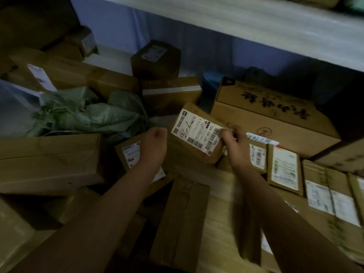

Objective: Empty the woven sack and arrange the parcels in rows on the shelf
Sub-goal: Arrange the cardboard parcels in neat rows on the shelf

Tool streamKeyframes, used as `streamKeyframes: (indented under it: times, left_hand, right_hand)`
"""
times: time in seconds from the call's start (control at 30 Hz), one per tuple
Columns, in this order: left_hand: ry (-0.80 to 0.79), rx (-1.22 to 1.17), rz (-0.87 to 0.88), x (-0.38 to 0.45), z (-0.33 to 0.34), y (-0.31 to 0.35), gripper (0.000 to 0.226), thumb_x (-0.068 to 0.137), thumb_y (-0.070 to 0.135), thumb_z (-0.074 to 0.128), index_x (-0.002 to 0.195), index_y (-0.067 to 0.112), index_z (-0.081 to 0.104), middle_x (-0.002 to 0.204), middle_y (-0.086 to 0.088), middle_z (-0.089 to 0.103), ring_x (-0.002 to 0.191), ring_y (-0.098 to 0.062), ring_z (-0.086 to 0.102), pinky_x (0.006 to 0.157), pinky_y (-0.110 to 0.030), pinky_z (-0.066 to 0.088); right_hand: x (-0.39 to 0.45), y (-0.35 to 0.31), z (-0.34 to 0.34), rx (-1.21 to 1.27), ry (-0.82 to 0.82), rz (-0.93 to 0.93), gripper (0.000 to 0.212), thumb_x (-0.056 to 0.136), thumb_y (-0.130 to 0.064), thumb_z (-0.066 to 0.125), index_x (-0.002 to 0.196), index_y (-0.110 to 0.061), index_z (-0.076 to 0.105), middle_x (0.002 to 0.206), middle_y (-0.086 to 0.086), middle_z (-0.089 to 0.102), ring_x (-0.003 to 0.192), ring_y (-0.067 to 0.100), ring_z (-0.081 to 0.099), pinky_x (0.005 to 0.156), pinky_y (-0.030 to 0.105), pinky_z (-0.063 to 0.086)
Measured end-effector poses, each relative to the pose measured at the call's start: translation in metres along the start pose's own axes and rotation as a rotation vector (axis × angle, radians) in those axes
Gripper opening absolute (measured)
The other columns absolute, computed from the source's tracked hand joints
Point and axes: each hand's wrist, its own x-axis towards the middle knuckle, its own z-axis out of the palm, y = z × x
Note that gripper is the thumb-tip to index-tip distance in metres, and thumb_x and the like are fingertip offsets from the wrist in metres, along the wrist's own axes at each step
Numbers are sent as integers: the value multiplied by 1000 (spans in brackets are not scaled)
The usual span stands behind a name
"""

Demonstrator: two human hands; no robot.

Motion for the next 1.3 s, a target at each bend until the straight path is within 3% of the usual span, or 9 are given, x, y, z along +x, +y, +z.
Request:
streamKeyframes:
  times: [0.13,0.3,0.5,0.63,0.8,0.93,1.07,1.17,1.3]
  left_hand:
    - [-179,113,62,-31,22,4,24,97,33,36,85,28,56,112,-16,60,105,-31,57,97,-51,46]
    - [-244,310,170,-60,51,-4,35,99,25,41,131,14,49,125,-7,56,100,-14,52,76,-27,46]
    - [-329,574,204,-79,60,-23,30,99,21,43,124,10,54,128,-10,58,115,-21,56,65,-15,39]
    - [-291,720,272,-78,58,-27,25,97,20,46,117,11,56,124,-10,60,113,-22,58,73,-20,47]
    - [-244,790,294,-77,62,-29,14,95,23,50,102,13,57,114,-8,64,99,-18,62,51,-14,35]
    - [-222,808,294,-79,60,-36,10,94,24,53,92,14,54,102,-7,66,83,-13,58,55,-16,43]
    - [-265,856,271,-80,63,-37,20,96,21,48,110,13,58,116,-7,64,102,-17,61,53,-12,35]
    - [-386,835,239,-79,67,-40,26,99,18,39,118,14,56,126,-7,59,111,-19,58,75,-22,48]
    - [-494,804,235,-83,64,-36,35,100,14,34,131,18,50,137,-6,53,121,-20,52,92,-29,45]
  right_hand:
    - [-22,2,-47,160,30,20,31,87,-25,60,115,-12,55,100,7,69,84,17,69,58,18,52]
    - [-44,13,-88,178,103,58,16,89,-22,61,99,-21,49,94,0,64,82,15,65,65,29,51]
    - [-63,35,-95,-76,71,54,48,75,-53,65,112,-24,57,115,5,61,102,19,64,88,41,56]
    - [-68,37,-92,-228,93,29,22,94,-32,53,111,-21,47,111,-1,62,96,14,61,78,31,55]
    - [-67,38,-89,-455,131,23,28,95,-32,51,116,-13,50,108,9,68,94,25,66,80,41,56]
    - [-67,40,-93,-571,154,4,33,92,-42,51,110,-14,55,100,5,69,90,23,67,76,40,57]
    - [-65,45,-90,-681,138,17,26,92,-33,54,111,-15,54,102,6,66,92,25,65,78,41,57]
    - [-61,51,-87,-762,99,16,31,89,-19,59,119,-16,53,114,8,60,101,25,61,83,34,54]
    - [-66,57,-79,-900,50,-43,34,89,-17,59,123,-18,59,128,7,54,118,25,51,94,36,50]
